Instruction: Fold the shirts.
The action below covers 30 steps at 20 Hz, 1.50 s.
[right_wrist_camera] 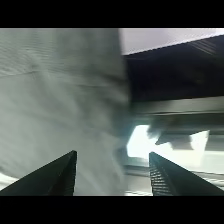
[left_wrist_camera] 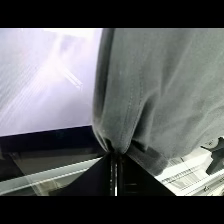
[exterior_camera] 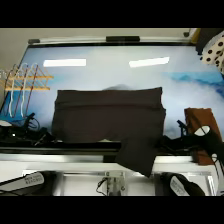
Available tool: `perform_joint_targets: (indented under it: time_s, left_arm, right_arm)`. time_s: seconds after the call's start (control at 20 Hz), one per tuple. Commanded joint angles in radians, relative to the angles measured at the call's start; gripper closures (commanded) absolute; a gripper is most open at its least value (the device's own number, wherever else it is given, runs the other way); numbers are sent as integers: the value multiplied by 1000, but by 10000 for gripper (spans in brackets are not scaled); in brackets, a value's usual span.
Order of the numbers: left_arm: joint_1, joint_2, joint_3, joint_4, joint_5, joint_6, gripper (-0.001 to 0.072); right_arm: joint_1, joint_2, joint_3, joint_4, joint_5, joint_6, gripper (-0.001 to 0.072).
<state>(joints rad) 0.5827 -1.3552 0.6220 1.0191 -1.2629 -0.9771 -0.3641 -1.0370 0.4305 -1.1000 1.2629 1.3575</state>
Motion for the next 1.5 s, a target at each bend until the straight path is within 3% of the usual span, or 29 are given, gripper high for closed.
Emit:
perform_joint_targets:
  time_s: [0.0,0.2,0.25,0.4,0.45,0.55,0.75,1.1,1.3,1.45]
  left_arm:
    - [1,1,2,-19,-2,1,673]
    - [1,1,2,-34,-2,1,674]
    - [1,1,2,-34,-2,1,673]
    - [1,1,2,-34,-2,6,674]
    - [1,1,2,-34,-1,9,674]
    - [1,1,2,-34,-2,16,674]
    - [1,1,9,-34,-2,20,674]
    - [1,1,57,-61,-28,35,674]
    - [0,1,203,-194,-73,71,675]
    - [-69,-11,362,-249,4,13,676]
  right_arm:
    - [0,0,-31,35,-79,-8,204]
    - [0,0,-31,98,-153,-10,233]
    - [0,0,-31,98,-159,-10,319]
    - [0,0,-31,99,-115,-64,353]
    - [0,0,-31,98,-89,-82,470]
    - [0,0,-31,98,-46,-111,633]
    - [0,0,2,98,-13,-123,610]
    - [0,0,45,126,-26,-126,634]
    - [0,-5,258,130,-58,-81,635]
    - [0,-108,463,154,-110,-10,636]
